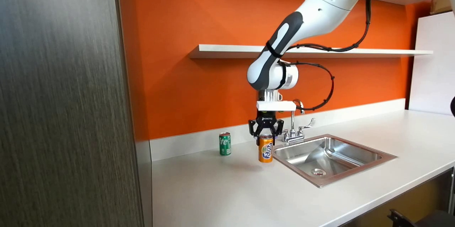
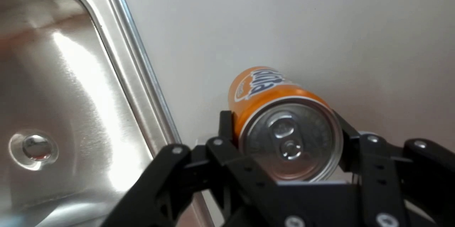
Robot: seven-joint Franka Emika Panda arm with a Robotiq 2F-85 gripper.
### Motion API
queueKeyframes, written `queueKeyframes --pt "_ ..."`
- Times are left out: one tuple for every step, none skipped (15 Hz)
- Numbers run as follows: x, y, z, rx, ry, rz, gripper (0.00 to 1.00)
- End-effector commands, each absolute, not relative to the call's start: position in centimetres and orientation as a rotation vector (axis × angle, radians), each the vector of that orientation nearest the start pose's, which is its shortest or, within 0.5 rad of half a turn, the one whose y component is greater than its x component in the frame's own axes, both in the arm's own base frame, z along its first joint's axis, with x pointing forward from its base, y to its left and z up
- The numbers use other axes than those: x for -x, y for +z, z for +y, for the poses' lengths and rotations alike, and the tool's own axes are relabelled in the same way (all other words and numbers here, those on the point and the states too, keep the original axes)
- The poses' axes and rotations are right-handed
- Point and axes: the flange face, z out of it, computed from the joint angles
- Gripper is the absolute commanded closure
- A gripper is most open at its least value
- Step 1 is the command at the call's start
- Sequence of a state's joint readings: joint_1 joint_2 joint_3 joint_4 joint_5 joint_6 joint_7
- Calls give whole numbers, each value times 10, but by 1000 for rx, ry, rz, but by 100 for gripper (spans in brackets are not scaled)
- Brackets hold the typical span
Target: Put the can inside the sink
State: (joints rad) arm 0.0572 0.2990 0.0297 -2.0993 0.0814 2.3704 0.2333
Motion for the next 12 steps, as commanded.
queueKeyframes --pt "-562 328 54 3086 24 335 62" --pt "-561 338 54 3088 20 336 62" --pt "-560 349 54 3089 14 339 62" --pt "-558 358 53 3089 14 345 62" --pt "-557 366 51 3088 9 353 62" --pt "-556 373 49 3087 8 360 62" --pt "-554 379 46 3082 6 370 62" --pt "-552 384 42 3079 3 385 62" --pt "-549 387 36 3073 0 404 62" --pt "-547 390 30 3068 -3 423 62" --pt "-543 391 22 3060 -3 448 62" --pt "-540 391 13 3055 -6 474 62"
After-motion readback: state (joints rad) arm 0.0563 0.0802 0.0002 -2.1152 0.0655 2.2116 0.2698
